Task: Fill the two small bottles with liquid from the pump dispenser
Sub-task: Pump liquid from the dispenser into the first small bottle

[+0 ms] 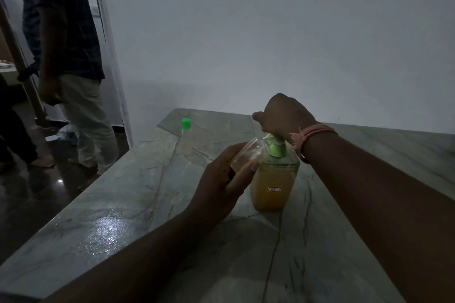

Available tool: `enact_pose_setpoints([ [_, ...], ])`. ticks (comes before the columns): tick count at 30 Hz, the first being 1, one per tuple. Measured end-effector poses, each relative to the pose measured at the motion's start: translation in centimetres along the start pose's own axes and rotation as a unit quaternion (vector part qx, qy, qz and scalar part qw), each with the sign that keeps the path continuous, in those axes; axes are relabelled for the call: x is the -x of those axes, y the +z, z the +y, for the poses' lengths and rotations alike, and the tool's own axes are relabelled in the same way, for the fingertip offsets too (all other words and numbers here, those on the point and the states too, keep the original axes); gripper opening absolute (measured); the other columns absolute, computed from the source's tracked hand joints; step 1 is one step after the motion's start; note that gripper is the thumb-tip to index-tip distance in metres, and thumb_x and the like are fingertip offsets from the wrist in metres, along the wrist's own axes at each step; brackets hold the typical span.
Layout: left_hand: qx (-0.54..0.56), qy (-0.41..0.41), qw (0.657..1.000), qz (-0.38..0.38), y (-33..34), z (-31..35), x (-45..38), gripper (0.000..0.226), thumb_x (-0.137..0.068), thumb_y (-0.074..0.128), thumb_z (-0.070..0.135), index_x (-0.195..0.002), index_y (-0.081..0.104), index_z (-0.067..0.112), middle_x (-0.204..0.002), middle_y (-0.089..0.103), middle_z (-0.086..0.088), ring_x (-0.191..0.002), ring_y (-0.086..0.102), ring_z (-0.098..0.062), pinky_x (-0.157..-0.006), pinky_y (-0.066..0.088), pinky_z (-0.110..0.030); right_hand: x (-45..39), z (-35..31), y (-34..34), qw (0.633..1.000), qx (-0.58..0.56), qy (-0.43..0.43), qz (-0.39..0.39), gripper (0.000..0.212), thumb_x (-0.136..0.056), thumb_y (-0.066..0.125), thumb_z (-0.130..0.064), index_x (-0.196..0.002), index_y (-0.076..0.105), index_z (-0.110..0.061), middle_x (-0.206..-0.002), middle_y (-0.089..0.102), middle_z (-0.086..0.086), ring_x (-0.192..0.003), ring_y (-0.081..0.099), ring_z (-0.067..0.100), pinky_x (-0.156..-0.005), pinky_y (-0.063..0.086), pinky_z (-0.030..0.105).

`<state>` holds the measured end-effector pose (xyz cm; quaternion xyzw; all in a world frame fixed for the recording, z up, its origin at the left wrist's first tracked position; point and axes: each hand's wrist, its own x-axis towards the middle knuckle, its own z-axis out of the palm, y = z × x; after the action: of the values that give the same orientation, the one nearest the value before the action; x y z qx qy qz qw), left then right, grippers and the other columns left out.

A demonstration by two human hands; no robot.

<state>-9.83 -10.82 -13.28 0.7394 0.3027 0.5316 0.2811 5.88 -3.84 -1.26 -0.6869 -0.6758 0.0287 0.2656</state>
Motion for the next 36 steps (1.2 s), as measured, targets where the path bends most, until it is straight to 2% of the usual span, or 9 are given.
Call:
enact_pose_setpoints([
  [3,0.007,-0.003,1.000,-0.004,0.2,0.1,0.1,0.032,-0.101,0.054,0.031,-0.132,0.056,0.024,-0.084,0.064,0.020,-0.063,0.060,-0.007,-0.052,0.045,-0.020,0.0,-0.4,-0.2,1.000,0.007,-0.010,-0.008,0.028,-0.085,0.061,-0.038,-0.072,0.060,-0.013,-0.082,0.072,0.007,-0.079,0.068,0.028,-0.077,0.056,0.037],
  [6,0.008,-0.007,1.000,-0.002,0.2,-0.2,0.0,0.032,-0.100,0.055,0.033,-0.131,0.055,0.025,-0.084,0.064,0.017,-0.063,0.061,-0.008,-0.052,0.046,-0.020,0.1,0.1,0.1,0.999,-0.006,-0.008,0.041,0.031,-0.086,0.060,-0.036,-0.067,0.056,-0.013,-0.074,0.067,0.006,-0.072,0.063,0.028,-0.064,0.049,0.031],
  [8,0.009,-0.009,1.000,-0.003,0.2,-0.4,0.0,0.035,-0.100,0.055,0.033,-0.133,0.055,0.022,-0.084,0.064,0.018,-0.062,0.060,-0.008,-0.051,0.046,-0.020,0.1,0.5,0.5,0.999,-0.027,0.010,0.034,0.031,-0.086,0.062,-0.034,-0.066,0.055,-0.011,-0.071,0.065,0.007,-0.070,0.062,0.028,-0.059,0.044,0.030],
  [16,0.001,0.000,1.000,-0.006,0.3,-0.1,0.0,0.033,-0.100,0.054,0.035,-0.133,0.054,0.028,-0.087,0.063,0.023,-0.067,0.061,-0.005,-0.055,0.047,-0.018,0.0,0.1,-0.1,1.000,-0.008,0.011,-0.010,0.029,-0.084,0.060,-0.038,-0.074,0.064,-0.011,-0.078,0.073,0.005,-0.075,0.069,0.025,-0.076,0.057,0.038],
  [20,-0.003,0.004,1.000,-0.002,0.3,-0.1,-0.1,0.029,-0.100,0.055,0.034,-0.129,0.053,0.033,-0.089,0.065,0.023,-0.069,0.062,-0.004,-0.056,0.048,-0.016,0.1,0.6,0.4,0.999,-0.037,0.026,0.027,0.032,-0.083,0.055,-0.036,-0.074,0.068,-0.008,-0.077,0.074,0.005,-0.074,0.068,0.026,-0.075,0.056,0.037],
  [25,-0.003,0.004,1.000,0.002,0.2,0.1,0.0,0.030,-0.099,0.054,0.035,-0.129,0.054,0.033,-0.091,0.065,0.023,-0.070,0.062,-0.003,-0.056,0.048,-0.016,0.1,0.2,0.1,1.000,-0.014,0.023,-0.013,0.028,-0.086,0.059,-0.033,-0.074,0.067,-0.009,-0.080,0.074,0.006,-0.077,0.069,0.027,-0.078,0.057,0.037],
  [28,0.010,0.005,1.000,0.000,0.3,0.2,0.0,0.033,-0.099,0.055,0.034,-0.131,0.055,0.028,-0.087,0.064,0.023,-0.068,0.062,-0.001,-0.055,0.046,-0.015,-0.1,-0.3,-0.6,0.999,0.022,0.002,-0.034,0.031,-0.087,0.059,-0.039,-0.071,0.066,-0.013,-0.079,0.073,0.004,-0.076,0.069,0.024,-0.079,0.057,0.038],
  [33,0.005,0.004,1.000,-0.002,0.4,-0.2,-0.2,0.030,-0.101,0.055,0.032,-0.131,0.055,0.028,-0.086,0.063,0.023,-0.068,0.060,-0.003,-0.056,0.045,-0.015,0.0,0.3,-0.1,1.000,-0.023,0.021,0.000,0.032,-0.084,0.056,-0.036,-0.076,0.069,-0.008,-0.078,0.074,0.005,-0.075,0.069,0.026,-0.077,0.057,0.037],
  [36,0.003,0.001,1.000,0.002,0.3,-0.4,-0.1,0.031,-0.101,0.056,0.030,-0.132,0.057,0.024,-0.087,0.063,0.022,-0.068,0.061,-0.003,-0.056,0.045,-0.015,0.2,0.3,0.2,0.999,-0.012,0.030,-0.001,0.028,-0.084,0.058,-0.034,-0.074,0.067,-0.010,-0.077,0.072,0.005,-0.074,0.067,0.026,-0.072,0.055,0.034],
])
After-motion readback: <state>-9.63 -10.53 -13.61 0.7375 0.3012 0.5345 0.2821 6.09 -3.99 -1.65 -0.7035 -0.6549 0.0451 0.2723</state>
